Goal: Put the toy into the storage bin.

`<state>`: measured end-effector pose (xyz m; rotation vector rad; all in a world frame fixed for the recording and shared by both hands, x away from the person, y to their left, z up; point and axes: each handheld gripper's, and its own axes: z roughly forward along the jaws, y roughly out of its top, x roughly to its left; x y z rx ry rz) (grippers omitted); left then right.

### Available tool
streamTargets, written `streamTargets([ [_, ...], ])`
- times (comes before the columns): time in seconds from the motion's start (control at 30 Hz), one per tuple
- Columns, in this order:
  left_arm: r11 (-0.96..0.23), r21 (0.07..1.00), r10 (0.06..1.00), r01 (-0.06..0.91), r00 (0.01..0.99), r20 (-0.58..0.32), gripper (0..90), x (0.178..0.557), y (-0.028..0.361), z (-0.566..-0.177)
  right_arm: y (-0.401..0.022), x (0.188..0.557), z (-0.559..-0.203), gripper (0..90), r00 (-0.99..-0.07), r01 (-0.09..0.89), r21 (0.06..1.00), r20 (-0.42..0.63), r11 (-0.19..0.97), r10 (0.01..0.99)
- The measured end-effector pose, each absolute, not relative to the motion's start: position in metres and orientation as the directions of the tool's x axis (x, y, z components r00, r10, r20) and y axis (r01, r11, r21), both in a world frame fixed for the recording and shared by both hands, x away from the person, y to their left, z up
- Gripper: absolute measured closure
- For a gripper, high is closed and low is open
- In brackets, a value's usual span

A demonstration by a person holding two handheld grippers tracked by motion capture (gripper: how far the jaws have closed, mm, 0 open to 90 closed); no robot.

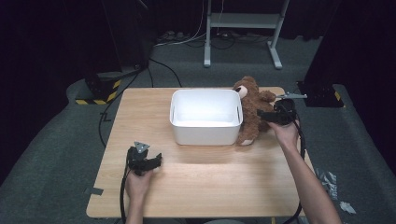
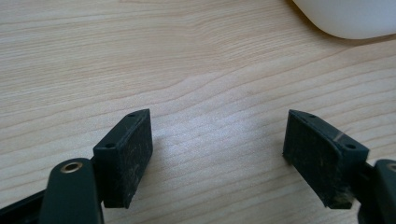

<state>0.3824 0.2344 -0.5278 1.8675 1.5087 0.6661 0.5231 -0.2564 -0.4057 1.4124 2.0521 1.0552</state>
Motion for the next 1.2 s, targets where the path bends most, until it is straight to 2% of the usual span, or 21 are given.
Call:
streamTargets([
  [0.53, -0.134, 0.745, 0.978, 0.654, 0.210, -0.008, 24.3, 0.383, 0.234, -0.528, -0.245, 0.560, -0.415, 18.7, -0.339, 0.642, 0.747, 0.075, 0.172, 0.938],
  [1.2, -0.134, 0.744, 0.979, 0.655, 0.202, -0.002, 24.7, 0.383, 0.234, -0.528, -0.227, 0.591, -0.425, 12.8, -0.316, 0.691, 0.682, -0.013, 0.239, 0.949],
])
